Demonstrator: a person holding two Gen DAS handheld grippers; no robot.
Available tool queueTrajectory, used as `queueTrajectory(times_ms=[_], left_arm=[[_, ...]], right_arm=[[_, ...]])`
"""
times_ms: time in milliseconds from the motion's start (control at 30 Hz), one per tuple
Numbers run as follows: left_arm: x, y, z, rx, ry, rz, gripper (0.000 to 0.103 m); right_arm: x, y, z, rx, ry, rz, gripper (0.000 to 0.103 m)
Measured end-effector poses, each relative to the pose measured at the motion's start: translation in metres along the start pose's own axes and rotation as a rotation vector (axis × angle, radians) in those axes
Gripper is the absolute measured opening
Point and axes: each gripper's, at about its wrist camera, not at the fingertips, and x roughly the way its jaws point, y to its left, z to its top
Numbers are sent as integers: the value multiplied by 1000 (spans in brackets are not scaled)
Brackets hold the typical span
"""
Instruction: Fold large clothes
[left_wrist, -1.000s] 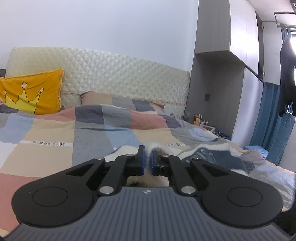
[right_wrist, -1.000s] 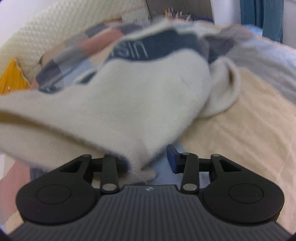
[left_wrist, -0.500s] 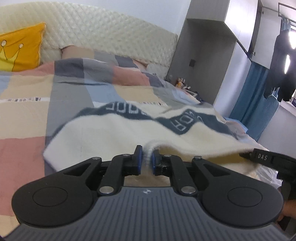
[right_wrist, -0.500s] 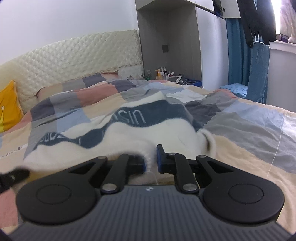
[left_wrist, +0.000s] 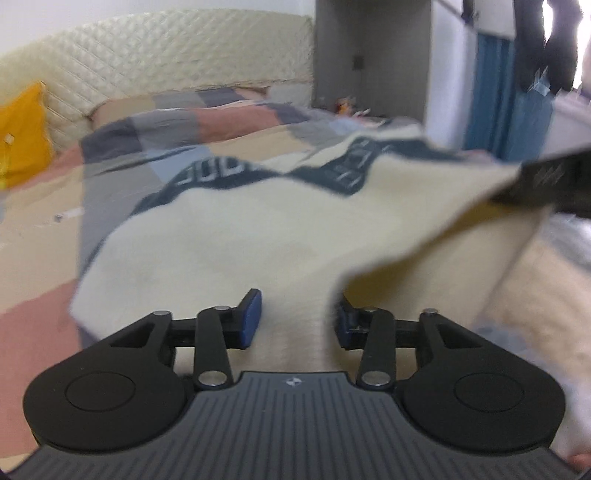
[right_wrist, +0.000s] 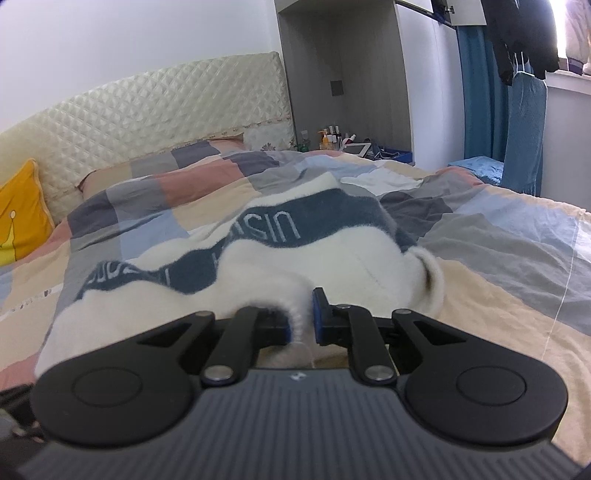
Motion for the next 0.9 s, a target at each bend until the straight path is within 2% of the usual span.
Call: queueTrajectory(times_ms=[67, 167, 267, 367, 467, 633, 700, 900], left_arm=[[4, 3, -2, -2, -1, 30, 29], [2, 11, -1, -42, -20, 38, 19], [-7, 16, 3, -78, -72, 59, 15], [-20, 22, 10, -121, -140, 73, 12], [-36, 30, 22, -182, -216, 56, 10], [-61, 41, 36, -267, -303, 26, 10], [-68, 44, 38, -283, -312, 18, 10], [-84, 54, 41, -332, -340, 20, 10]], right_arm=[[0, 0, 0, -1, 0, -1, 14], [0, -1, 0, -3, 2, -8, 14], [4, -4, 0, 13, 32, -19, 14], [12, -12, -3, 57, 108, -13, 16], [22, -14, -9, 70, 202, 5, 17], [33, -16, -20, 107, 336, 82, 18], [32, -16, -22, 117, 353, 102, 18], [13, -14, -21, 129, 331, 155, 19]])
